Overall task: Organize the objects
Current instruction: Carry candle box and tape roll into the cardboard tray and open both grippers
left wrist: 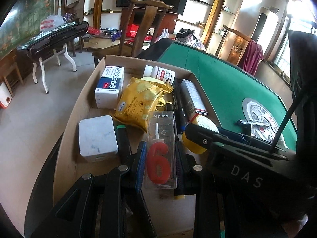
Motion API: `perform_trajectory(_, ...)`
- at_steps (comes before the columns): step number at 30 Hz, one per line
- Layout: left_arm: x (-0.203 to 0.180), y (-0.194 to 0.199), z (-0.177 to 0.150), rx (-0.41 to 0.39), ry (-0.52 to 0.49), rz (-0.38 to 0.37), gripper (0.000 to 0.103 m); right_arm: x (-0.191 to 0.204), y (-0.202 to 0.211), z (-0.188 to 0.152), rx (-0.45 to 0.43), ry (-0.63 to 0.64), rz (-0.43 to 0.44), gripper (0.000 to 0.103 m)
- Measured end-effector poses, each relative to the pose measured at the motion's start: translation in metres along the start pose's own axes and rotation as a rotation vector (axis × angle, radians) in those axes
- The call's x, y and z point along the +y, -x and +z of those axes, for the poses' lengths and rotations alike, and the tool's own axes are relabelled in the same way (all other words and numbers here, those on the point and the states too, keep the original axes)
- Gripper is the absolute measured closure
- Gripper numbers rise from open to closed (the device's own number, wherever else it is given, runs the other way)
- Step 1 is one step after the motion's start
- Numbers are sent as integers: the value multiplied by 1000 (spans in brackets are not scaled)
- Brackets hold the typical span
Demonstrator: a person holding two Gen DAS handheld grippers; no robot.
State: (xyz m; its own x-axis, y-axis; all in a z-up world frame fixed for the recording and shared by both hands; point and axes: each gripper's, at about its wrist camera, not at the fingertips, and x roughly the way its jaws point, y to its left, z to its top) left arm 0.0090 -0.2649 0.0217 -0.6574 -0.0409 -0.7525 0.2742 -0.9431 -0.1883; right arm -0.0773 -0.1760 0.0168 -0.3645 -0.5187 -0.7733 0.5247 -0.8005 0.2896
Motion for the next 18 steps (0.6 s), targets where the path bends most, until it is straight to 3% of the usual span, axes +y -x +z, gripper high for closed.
perform_trajectory(4,1,-6,4,8,-8,21,79,-5,-3,3,5,-20,5,65)
perform_trajectory(10,11,-17,9,41,29,-34,79,-7,-2,6,23,-30,17,64)
perform_trajectory(18,16,-18,10,56,42,-37,79,3,21,3,-43,9,3,64)
